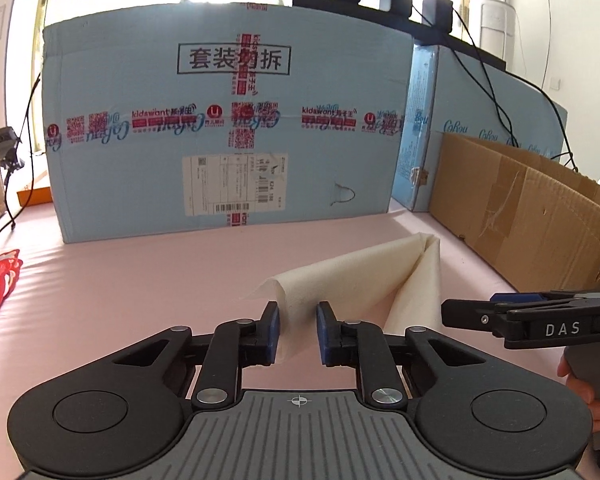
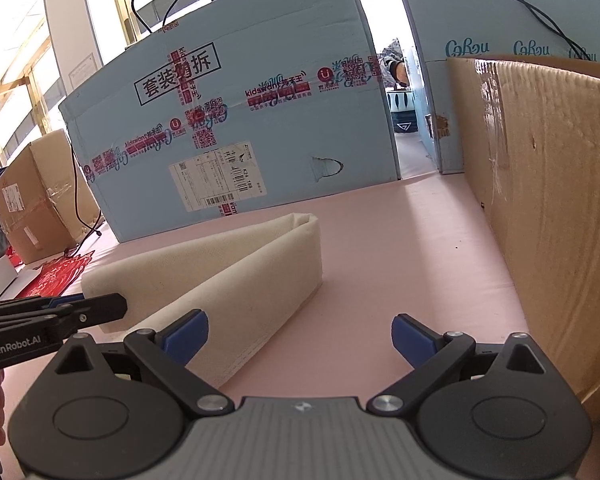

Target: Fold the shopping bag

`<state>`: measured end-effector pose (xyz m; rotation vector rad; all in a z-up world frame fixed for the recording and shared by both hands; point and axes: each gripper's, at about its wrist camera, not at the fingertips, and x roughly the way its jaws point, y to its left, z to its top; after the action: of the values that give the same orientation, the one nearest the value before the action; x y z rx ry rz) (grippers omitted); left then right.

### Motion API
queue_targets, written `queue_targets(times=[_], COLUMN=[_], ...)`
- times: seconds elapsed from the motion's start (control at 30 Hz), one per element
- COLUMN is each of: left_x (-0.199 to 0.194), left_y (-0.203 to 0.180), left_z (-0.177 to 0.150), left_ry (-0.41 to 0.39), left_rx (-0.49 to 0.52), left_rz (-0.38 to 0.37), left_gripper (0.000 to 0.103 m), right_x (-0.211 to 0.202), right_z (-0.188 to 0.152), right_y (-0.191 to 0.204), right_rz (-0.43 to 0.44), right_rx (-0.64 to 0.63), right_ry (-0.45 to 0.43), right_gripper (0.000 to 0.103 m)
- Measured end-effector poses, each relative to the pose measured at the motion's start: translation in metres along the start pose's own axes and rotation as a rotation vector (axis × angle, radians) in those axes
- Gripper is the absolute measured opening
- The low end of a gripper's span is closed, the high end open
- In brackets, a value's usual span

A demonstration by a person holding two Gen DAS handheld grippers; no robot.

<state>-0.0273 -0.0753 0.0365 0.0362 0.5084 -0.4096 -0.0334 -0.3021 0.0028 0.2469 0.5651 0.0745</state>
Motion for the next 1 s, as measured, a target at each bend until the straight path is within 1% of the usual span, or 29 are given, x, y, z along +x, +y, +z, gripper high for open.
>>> queue_targets(times=[0.1, 0.23, 0.33, 0.43, 0.5, 0.53, 0.6, 0.63, 0.7, 0.77, 0.83, 0.87, 0.9, 0.93, 1.0], left_x=[-0.014, -0.03, -0.035, -0.033, -0.032, -0.031, -0.03, -0.03, -0.029, -0.026, -0.023, -0.021, -0.018, -0.016, -0.009], left_y=[0.006, 0.023, 0.034, 0.038, 0.042, 0.043, 0.045, 0.044, 0.041, 0.039, 0.04, 0.041, 0.043, 0.044, 0.047], left_z=[0.001, 0.002, 0.0, -0.005, -0.009, -0.011, -0.014, -0.015, -0.017, -0.018, -0.019, -0.019, -0.02, -0.02, -0.021], left_ry=[-0.045, -0.093, -0.088, -0.065, -0.059, -0.058, -0.057, -0.056, -0.052, -0.047, -0.041, -0.037, -0.027, -0.017, 0.007], left_rx=[-0.002, -0.037, -0.059, -0.071, -0.095, -0.111, -0.142, -0.146, -0.132, -0.129, -0.147, -0.16, -0.178, -0.189, -0.214], left_rz=[0.03, 0.075, 0.074, 0.052, 0.027, 0.009, -0.029, -0.051, -0.082, -0.098, -0.107, -0.111, -0.121, -0.136, -0.166], left_gripper=[0.012, 0.011, 0.011, 0.014, 0.024, 0.027, 0.049, 0.054, 0.07, 0.074, 0.075, 0.076, 0.076, 0.076, 0.077], right_x=[0.0, -0.001, -0.002, -0.002, -0.001, -0.001, -0.002, -0.002, 0.001, 0.006, 0.011, 0.014, 0.016, 0.016, 0.017], right_z=[0.0, 0.0, -0.001, -0.002, -0.004, -0.005, -0.007, -0.008, -0.01, -0.009, -0.008, -0.007, -0.007, -0.008, -0.01], right_y=[-0.001, -0.001, 0.0, 0.003, 0.006, 0.009, 0.015, 0.02, 0.024, 0.022, 0.02, 0.019, 0.019, 0.021, 0.025], right_rz=[-0.006, 0.011, 0.065, 0.154, 0.233, 0.259, 0.257, 0.244, 0.241, 0.26, 0.269, 0.274, 0.274, 0.265, 0.253], right_rx=[0.002, 0.004, 0.001, -0.002, 0.0, -0.009, -0.036, -0.058, -0.06, -0.023, 0.017, 0.043, 0.055, 0.05, 0.022], right_ry=[-0.004, -0.005, 0.002, 0.025, 0.054, 0.062, 0.058, 0.051, 0.062, 0.088, 0.108, 0.119, 0.121, 0.115, 0.12], right_gripper=[0.1, 0.1, 0.1, 0.1, 0.1, 0.1, 0.1, 0.1, 0.1, 0.1, 0.093, 0.085, 0.075, 0.067, 0.037])
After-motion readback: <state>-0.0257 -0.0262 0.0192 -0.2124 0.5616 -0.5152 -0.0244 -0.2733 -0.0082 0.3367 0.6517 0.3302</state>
